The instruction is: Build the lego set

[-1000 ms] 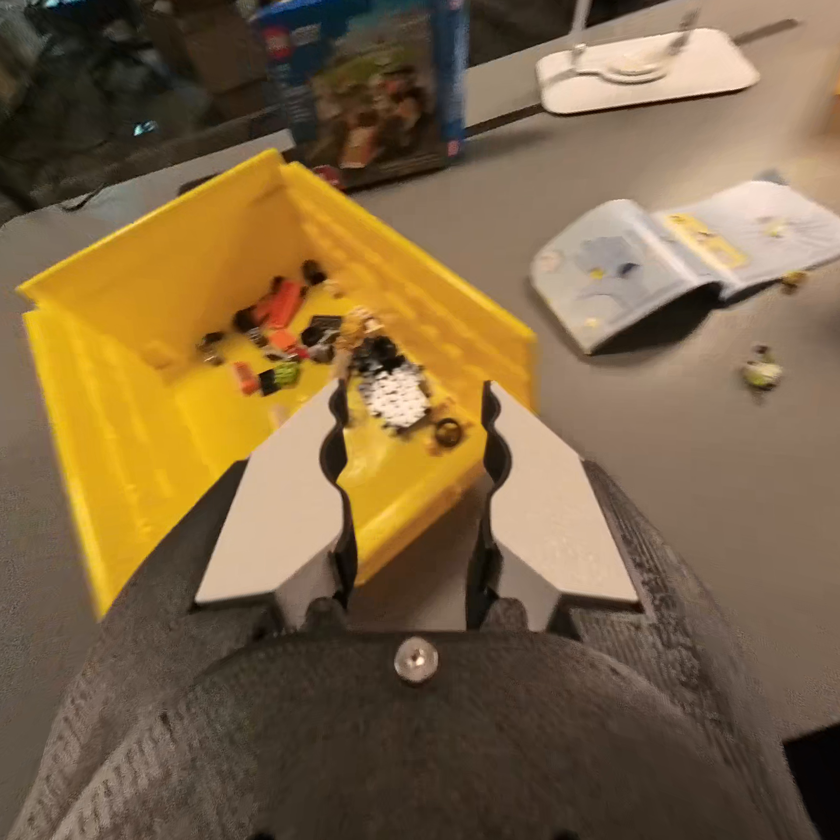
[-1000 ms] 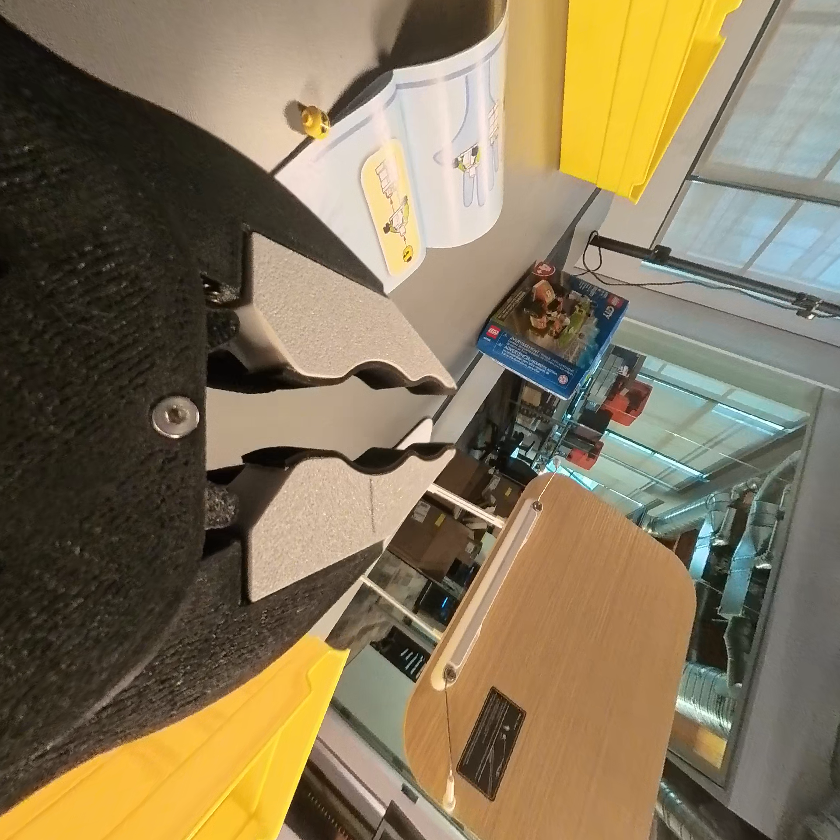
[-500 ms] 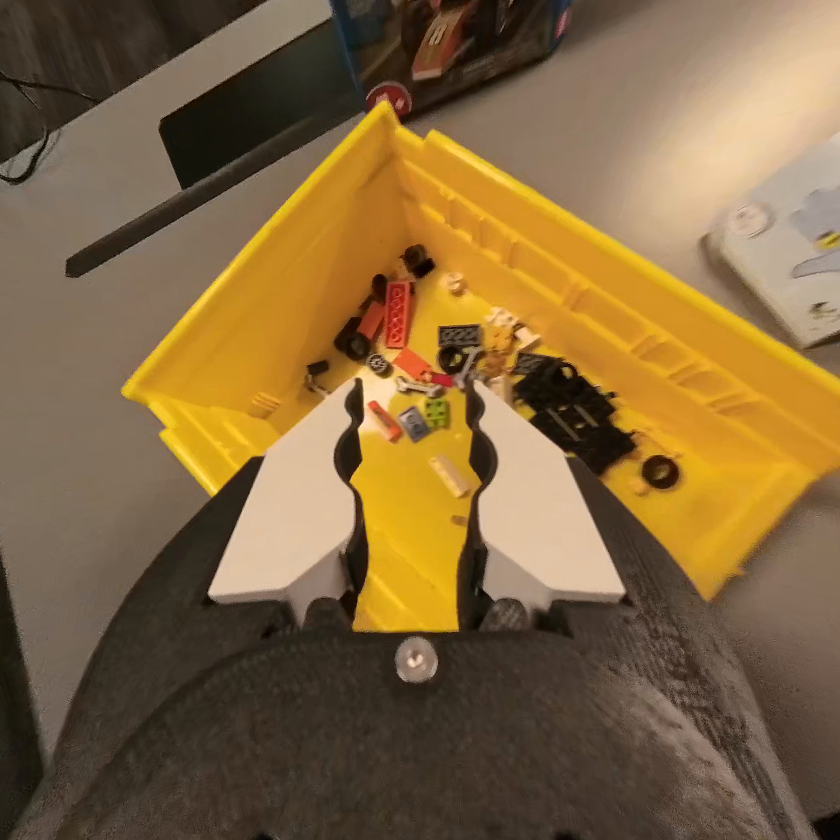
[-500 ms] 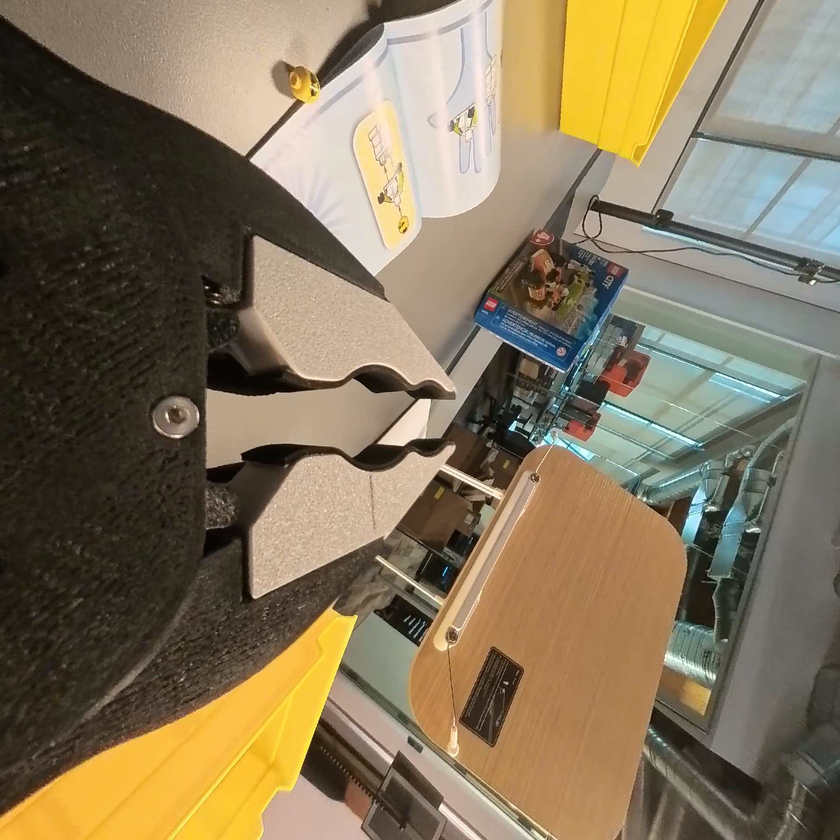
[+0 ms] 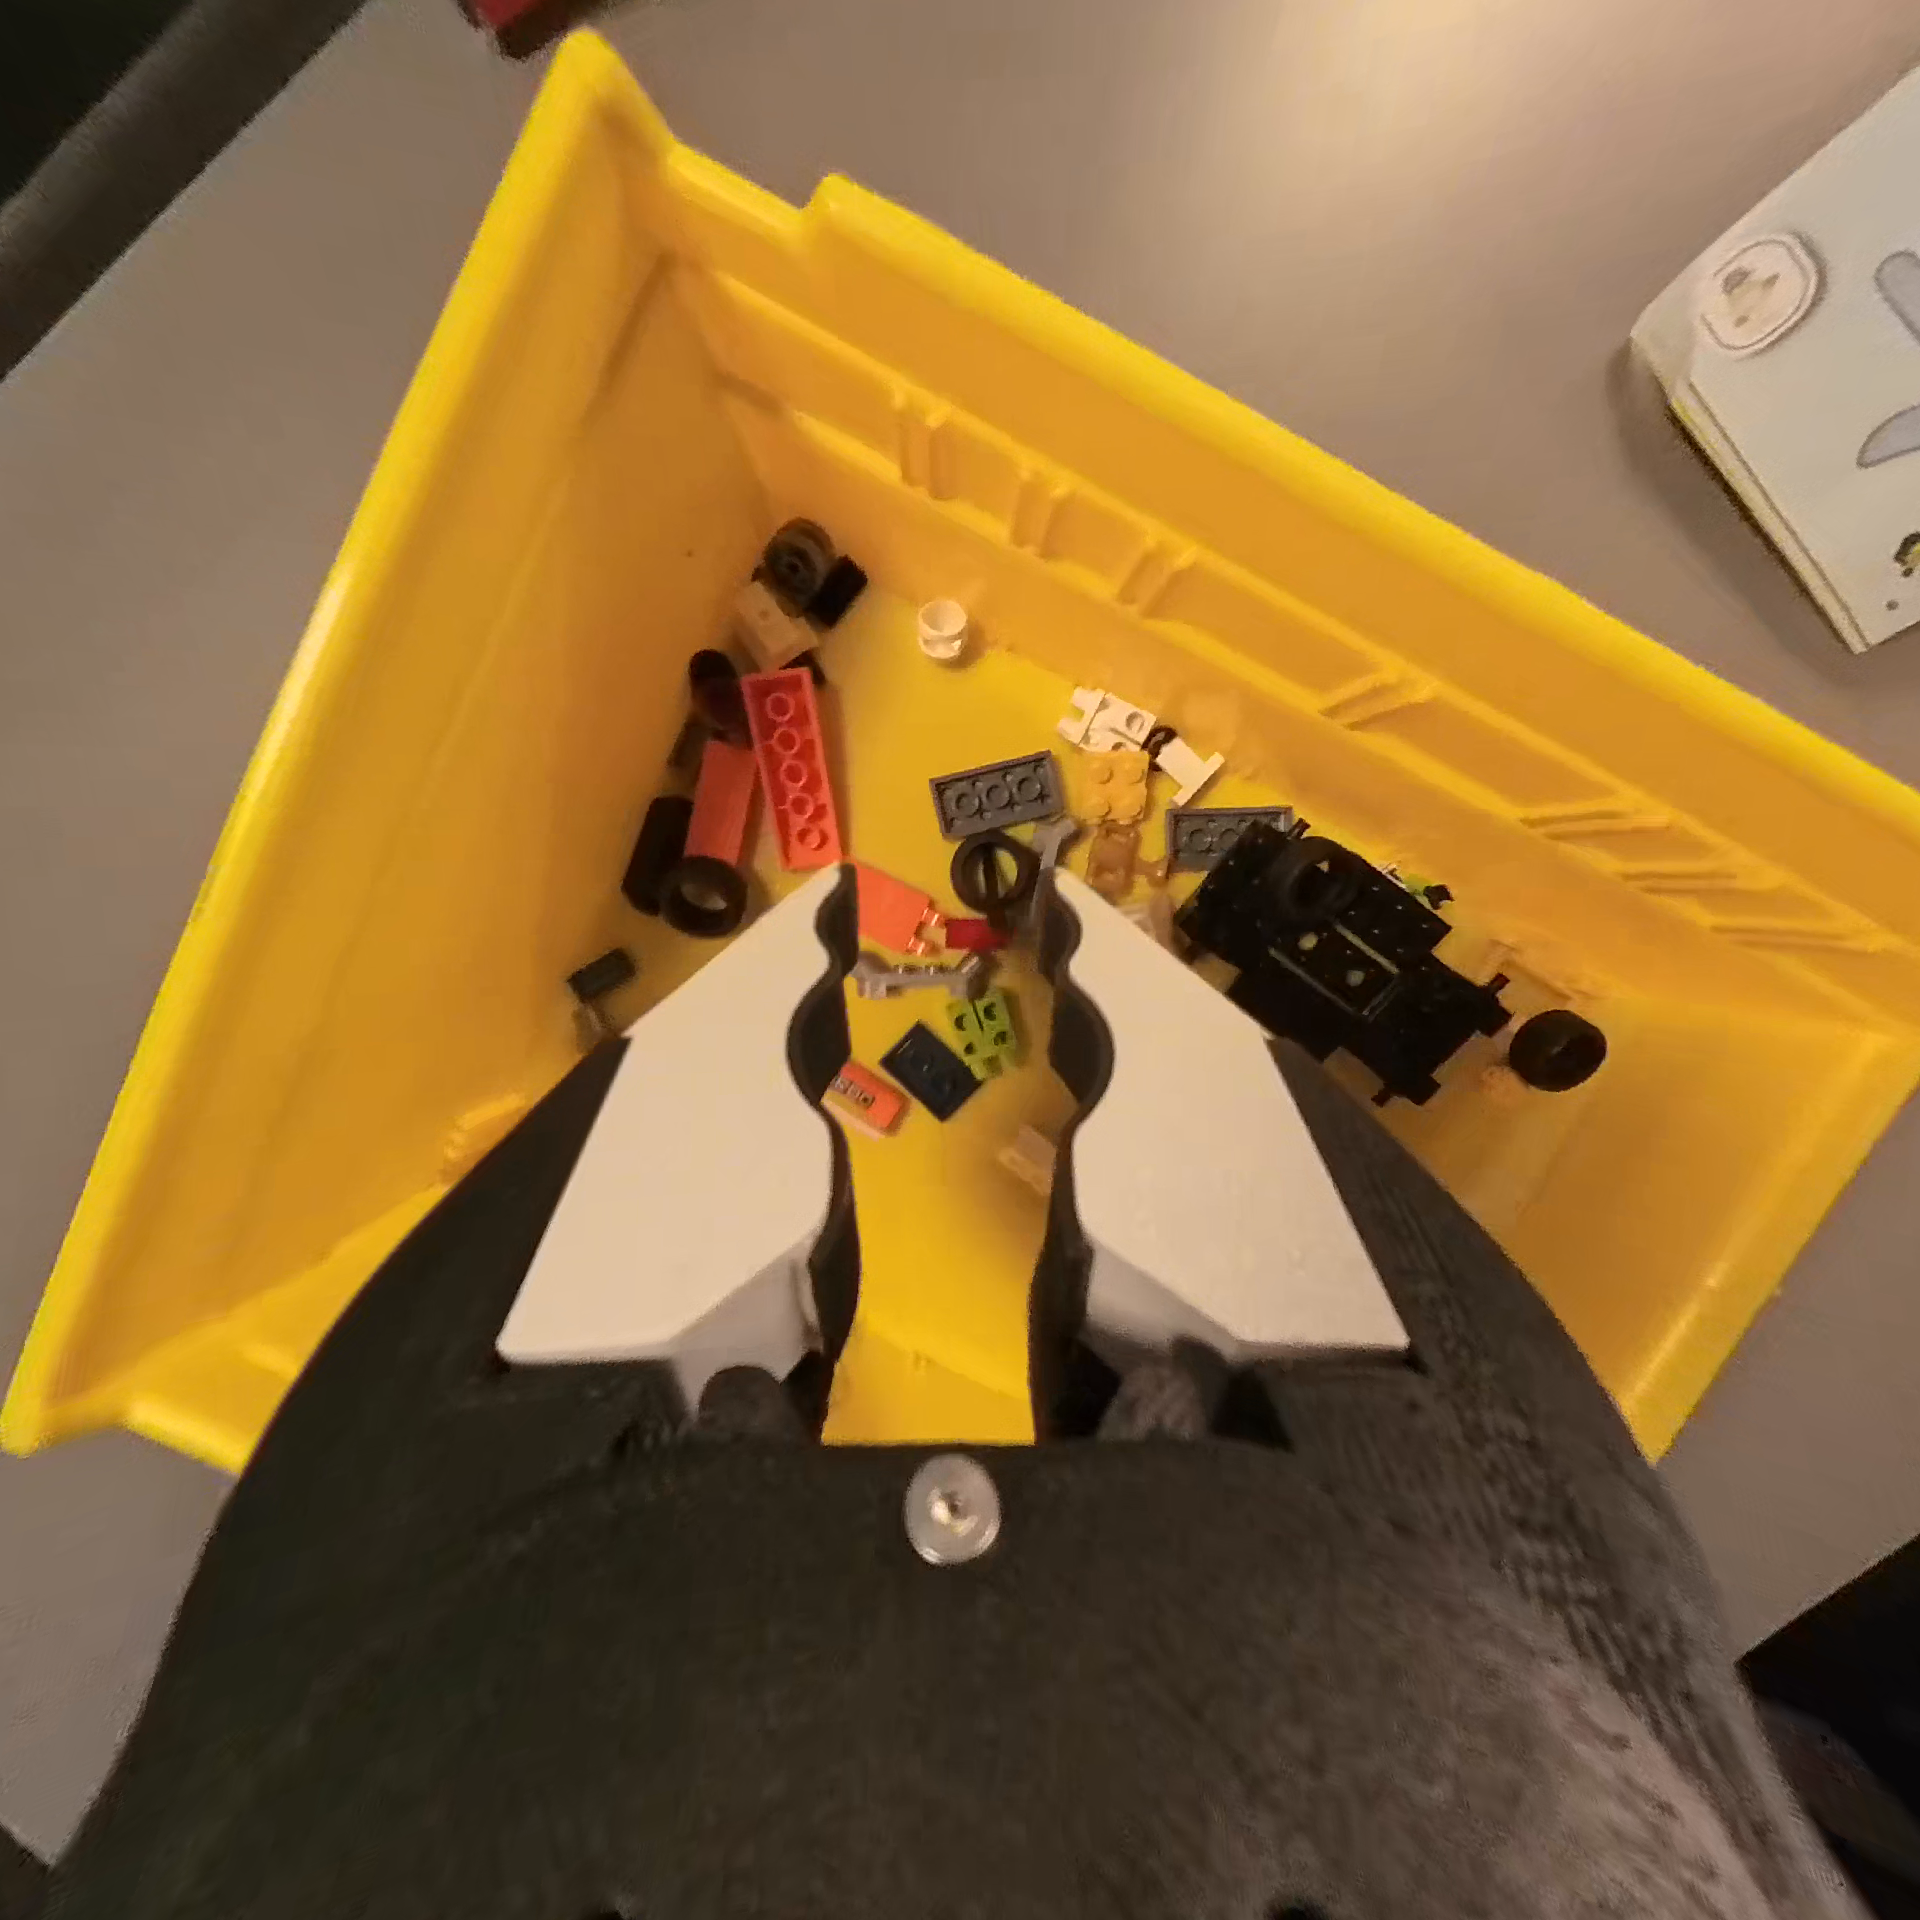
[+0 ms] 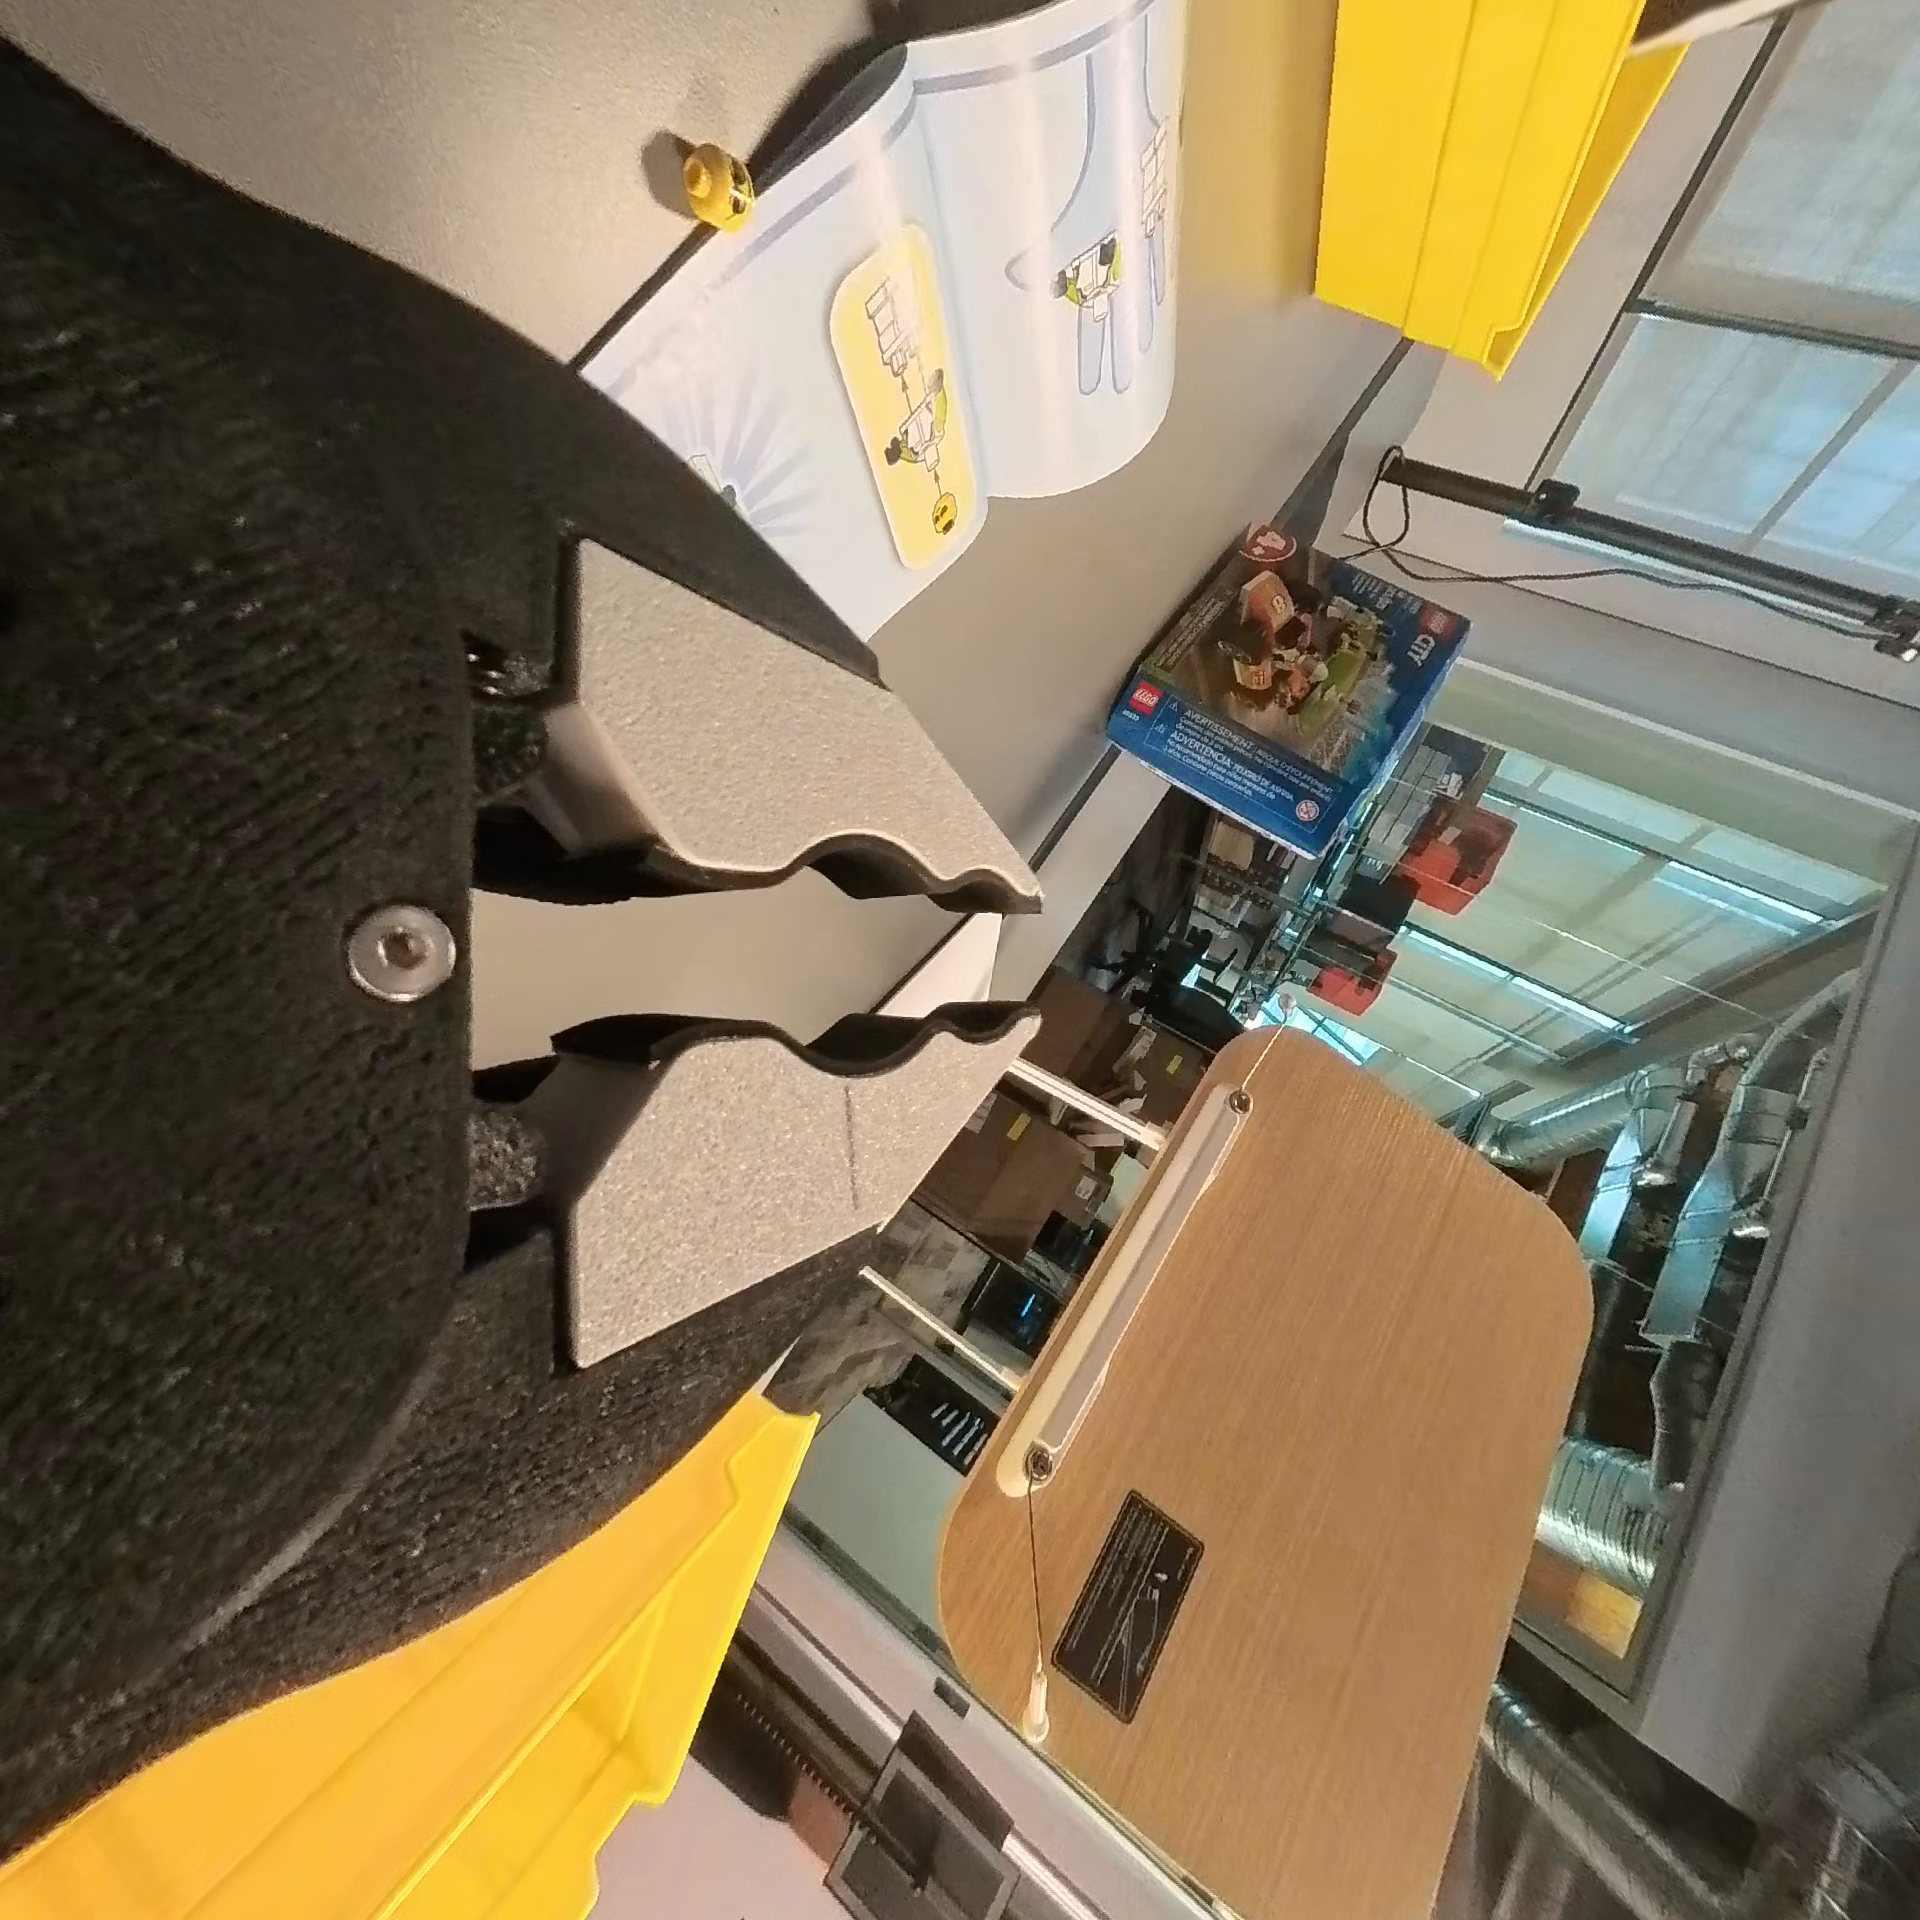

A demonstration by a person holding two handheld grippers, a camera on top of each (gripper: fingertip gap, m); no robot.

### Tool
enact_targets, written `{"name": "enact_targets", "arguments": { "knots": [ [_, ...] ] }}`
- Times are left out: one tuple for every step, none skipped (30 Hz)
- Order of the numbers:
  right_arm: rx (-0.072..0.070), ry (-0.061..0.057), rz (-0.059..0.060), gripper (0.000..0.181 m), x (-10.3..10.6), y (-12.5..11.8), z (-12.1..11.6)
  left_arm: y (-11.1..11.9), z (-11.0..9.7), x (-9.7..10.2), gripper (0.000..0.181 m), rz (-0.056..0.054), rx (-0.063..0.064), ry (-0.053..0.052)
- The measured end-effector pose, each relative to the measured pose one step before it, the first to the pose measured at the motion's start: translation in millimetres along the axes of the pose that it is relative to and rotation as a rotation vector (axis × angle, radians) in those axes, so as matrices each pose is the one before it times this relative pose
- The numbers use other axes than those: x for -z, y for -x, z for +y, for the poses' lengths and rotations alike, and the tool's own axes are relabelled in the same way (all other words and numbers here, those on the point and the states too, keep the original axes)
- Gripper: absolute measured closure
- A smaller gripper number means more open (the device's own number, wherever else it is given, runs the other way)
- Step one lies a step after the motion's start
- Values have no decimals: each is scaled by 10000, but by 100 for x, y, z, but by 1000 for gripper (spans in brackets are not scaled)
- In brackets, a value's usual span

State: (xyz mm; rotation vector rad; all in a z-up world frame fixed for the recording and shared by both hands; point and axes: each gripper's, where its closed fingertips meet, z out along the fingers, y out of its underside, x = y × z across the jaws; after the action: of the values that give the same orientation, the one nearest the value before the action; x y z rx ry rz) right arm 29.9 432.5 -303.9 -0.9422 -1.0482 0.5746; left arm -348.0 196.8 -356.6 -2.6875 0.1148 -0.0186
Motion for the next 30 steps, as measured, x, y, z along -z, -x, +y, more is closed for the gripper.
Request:
{"name": "enact_targets", "arguments": {
  "knots": [
    [20,20,-11,166,-17,31,31,-12,-230,-287,150,31,-120,73],
    [25,20,-5,166,-11,31,34,298,-175,-287,151,-153,-105,96],
    [24,17,-4,166,-15,26,21,533,-219,-290,152,-297,-102,61],
    [23,21,-7,166,-14,27,40,446,-281,-305,152,-222,-80,7],
    [24,31,-11,166,-26,40,53,315,-292,-348,154,-98,9,-5],
    [25,39,-15,166,-33,42,69,157,-229,-391,154,29,56,37],
    [29,40,-9,166,-30,34,56,75,-151,-424,155,92,40,88],
    [32,27,-5,166,-25,34,42,134,-3,-451,155,54,-1,170],
    [32,18,-12,166,-9,44,25,265,82,-439,155,-65,-56,200],
    [26,13,-20,166,-13,58,17,300,38,-419,156,-121,-102,144],
    [21,4,-23,166,-5,51,11,184,-66,-360,156,-90,-104,39],
    [16,1,-24,166,-5,58,-7,23,-120,-330,157,-26,-93,-20],
    [13,1,-20,166,-8,47,-1,-42,-85,-302,157,-3,-76,-11],
    [6,3,-22,166,-2,44,7,-45,24,-299,159,-18,-78,57],
    [3,0,-18,166,-7,31,9,42,135,-304,159,-92,-95,120],
    [2,-3,-13,166,2,25,-9,196,175,-331,160,-202,-126,130],
    [-2,0,-14,166,0,20,0,168,259,-336,160,-191,-167,161],
    [3,-2,-12,166,4,28,0,155,349,-324,160,-177,-160,202],
    [6,-5,-15,166,0,24,-12,87,408,-304,161,-118,-131,226],
    [2,-8,-20,166,-2,34,-16,138,228,-151,170,-142,-58,84],
    [-2,-10,-27,166,7,48,-10,27,161,21,170,-47,11,8],
    [-1,-1,-22,166,-6,44,-7,-96,371,51,173,63,27,121],
    [4,7,-12,166,-12,26,17,31,425,111,173,-12,33,97],
    [8,13,-13,166,-4,32,21,116,642,117,173,-76,14,191],
    [9,8,-16,166,-10,32,4,158,817,158,173,-111,23,237],
    [11,-5,-22,166,-10,59,-15,109,910,175,173,-69,71,264],
    [11,3,-28,166,-17,63,0,-42,954,165,174,57,133,269],
    [11,13,-17,166,-15,34,11,-76,769,214,173,72,215,140],
    [13,-1,1,166,-2,13,-4,5,116,392,165,-19,218,-272],
    [2,-12,0,166,8,10,-26,-141,-360,685,154,13,77,-489]
  ]
}}
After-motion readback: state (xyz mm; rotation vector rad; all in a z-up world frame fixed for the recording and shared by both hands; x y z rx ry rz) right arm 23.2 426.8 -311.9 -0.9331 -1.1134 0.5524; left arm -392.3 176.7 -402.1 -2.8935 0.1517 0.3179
